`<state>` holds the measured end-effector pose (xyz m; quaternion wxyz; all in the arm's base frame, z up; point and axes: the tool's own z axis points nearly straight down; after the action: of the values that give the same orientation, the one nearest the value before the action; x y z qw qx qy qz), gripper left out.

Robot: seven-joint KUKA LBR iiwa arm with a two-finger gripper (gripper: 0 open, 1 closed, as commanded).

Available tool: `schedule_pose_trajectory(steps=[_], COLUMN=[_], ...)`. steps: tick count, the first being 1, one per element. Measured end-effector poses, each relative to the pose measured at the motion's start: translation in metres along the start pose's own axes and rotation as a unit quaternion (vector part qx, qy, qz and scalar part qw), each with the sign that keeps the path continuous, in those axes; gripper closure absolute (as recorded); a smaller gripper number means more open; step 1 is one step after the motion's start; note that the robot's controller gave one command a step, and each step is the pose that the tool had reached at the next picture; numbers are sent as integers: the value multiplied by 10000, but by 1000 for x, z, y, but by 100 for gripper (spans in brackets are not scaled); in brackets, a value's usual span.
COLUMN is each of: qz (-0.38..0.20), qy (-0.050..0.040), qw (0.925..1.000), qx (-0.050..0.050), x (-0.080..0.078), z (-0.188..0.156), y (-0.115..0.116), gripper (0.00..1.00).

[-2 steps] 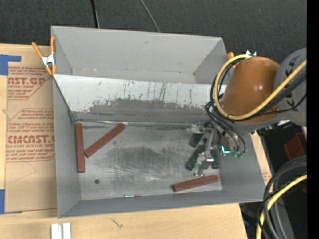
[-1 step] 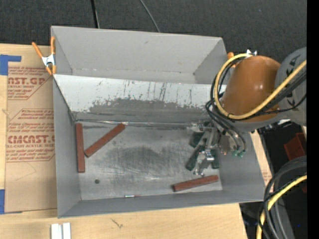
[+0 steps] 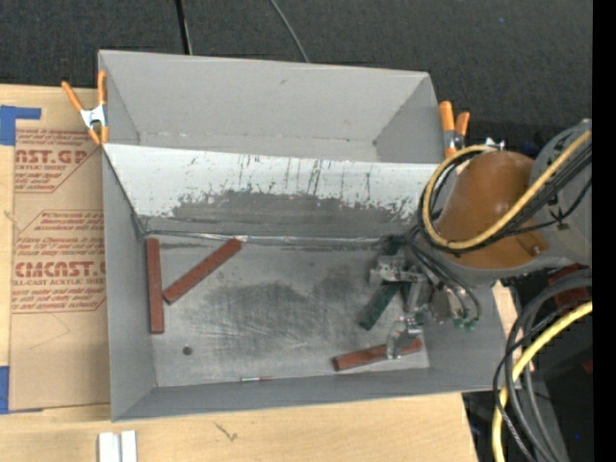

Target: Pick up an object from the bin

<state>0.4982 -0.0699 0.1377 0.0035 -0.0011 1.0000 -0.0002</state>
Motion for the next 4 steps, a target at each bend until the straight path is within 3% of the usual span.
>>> schedule_pose_trajectory(steps=[1, 3, 4], qz=[-215, -203, -265], qy=[61, 73, 78], qw=[9997, 9998, 9996], qx=[-5, -14, -9], x=[-6, -4, -6], z=[66, 57, 25], y=[-5, -6, -8], gripper=[100, 100, 100])
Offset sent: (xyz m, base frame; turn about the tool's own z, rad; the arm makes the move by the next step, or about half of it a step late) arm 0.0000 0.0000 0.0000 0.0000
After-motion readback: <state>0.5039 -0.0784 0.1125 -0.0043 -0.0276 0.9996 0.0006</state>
